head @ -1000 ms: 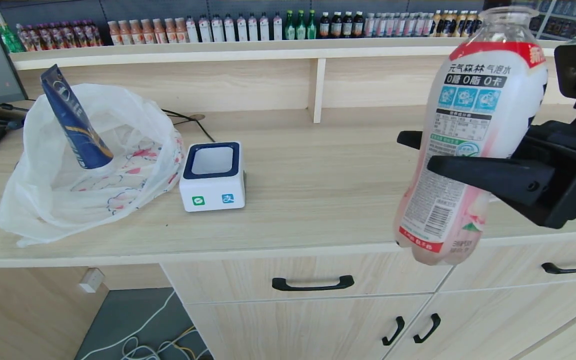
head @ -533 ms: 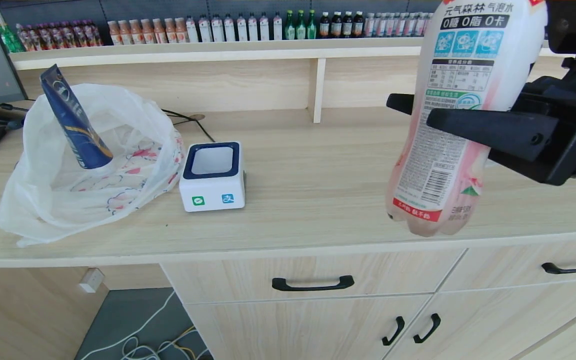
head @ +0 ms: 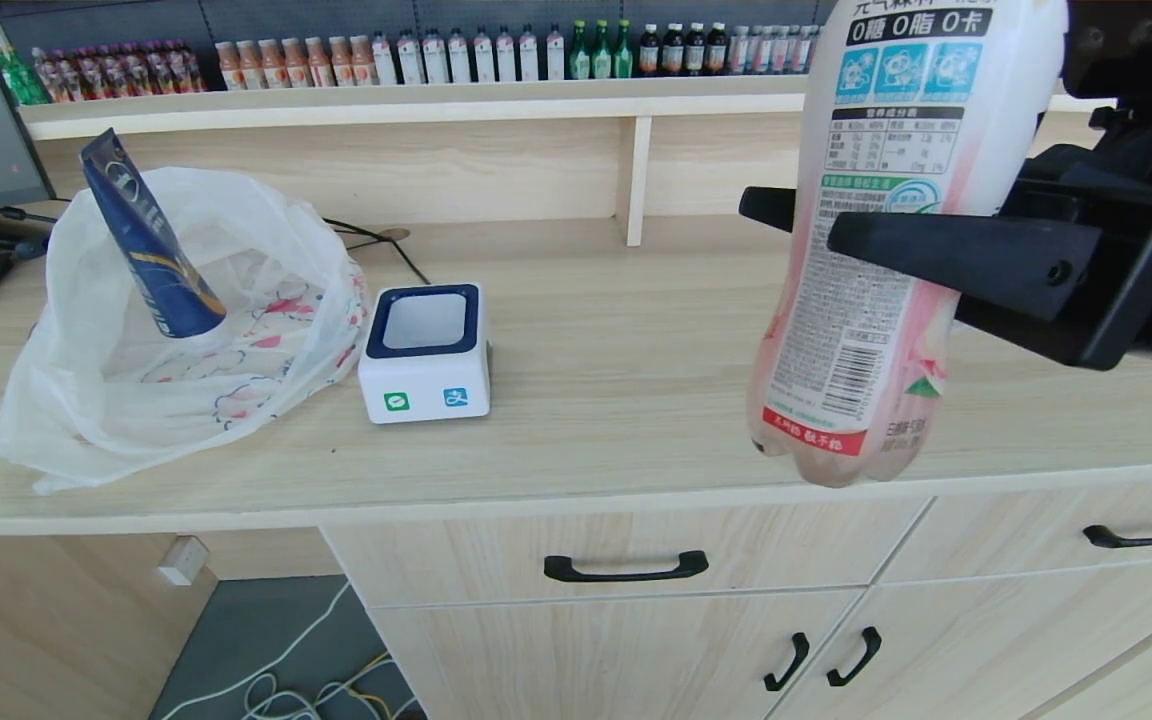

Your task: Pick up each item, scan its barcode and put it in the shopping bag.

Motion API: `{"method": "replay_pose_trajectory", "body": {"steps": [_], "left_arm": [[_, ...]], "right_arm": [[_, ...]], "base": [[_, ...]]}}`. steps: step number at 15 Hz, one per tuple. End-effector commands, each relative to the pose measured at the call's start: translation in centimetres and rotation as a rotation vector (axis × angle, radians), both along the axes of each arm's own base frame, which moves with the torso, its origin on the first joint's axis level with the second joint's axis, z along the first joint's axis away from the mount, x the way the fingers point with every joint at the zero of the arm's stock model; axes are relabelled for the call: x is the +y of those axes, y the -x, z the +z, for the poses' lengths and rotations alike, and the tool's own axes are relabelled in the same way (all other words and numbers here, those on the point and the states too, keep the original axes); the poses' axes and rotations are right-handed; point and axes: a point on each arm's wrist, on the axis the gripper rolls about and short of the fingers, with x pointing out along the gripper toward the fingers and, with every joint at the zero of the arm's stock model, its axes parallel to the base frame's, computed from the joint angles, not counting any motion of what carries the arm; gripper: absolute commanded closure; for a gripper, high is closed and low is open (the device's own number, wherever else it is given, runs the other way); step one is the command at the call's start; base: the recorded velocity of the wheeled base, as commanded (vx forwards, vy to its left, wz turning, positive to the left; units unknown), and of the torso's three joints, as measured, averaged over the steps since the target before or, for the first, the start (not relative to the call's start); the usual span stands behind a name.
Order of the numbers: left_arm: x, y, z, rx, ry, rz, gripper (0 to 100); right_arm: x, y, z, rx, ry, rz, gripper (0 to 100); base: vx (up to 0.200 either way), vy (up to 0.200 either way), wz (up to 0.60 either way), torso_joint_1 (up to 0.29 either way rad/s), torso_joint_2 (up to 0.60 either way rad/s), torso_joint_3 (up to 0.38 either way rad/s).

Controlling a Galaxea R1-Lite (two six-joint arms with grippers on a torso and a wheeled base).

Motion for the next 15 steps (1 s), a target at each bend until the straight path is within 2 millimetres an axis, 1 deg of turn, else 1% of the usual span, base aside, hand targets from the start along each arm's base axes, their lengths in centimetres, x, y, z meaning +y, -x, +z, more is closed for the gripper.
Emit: {"method": "replay_pose_trajectory", "body": {"steps": [1,4,6,9,10,15], "left_arm": [[0.0,0.0,0.0,0.0,0.001,0.001,0],[0.0,0.0,0.0,0.0,0.001,0.001,0],[0.0,0.0,0.0,0.0,0.001,0.001,0],[0.0,0.0,0.0,0.0,0.001,0.001,0],[0.0,0.0,0.0,0.0,0.001,0.001,0],[0.0,0.0,0.0,0.0,0.001,0.001,0]], "right_arm": [[0.2,0.3,-0.1,0.003,0.002,0.011,100],[0.2,0.4,0.0,-0.008,-0.004,0.015,100],[0.2,0.5,-0.4,-0.01,-0.006,0.016,100],[0.0,0.9,-1.9,-0.01,-0.006,0.016,100],[0.0,0.9,-2.1,-0.014,-0.008,0.016,100],[0.0,1.0,-2.0,-0.028,-0.015,0.016,100]], "base": [[0.0,0.0,0.0,0.0,0.0,0.0],[0.0,0.0,0.0,0.0,0.0,0.0],[0.0,0.0,0.0,0.0,0.0,0.0],[0.0,0.0,0.0,0.0,0.0,0.0],[0.0,0.0,0.0,0.0,0.0,0.0],[0.0,0.0,0.0,0.0,0.0,0.0]]}}
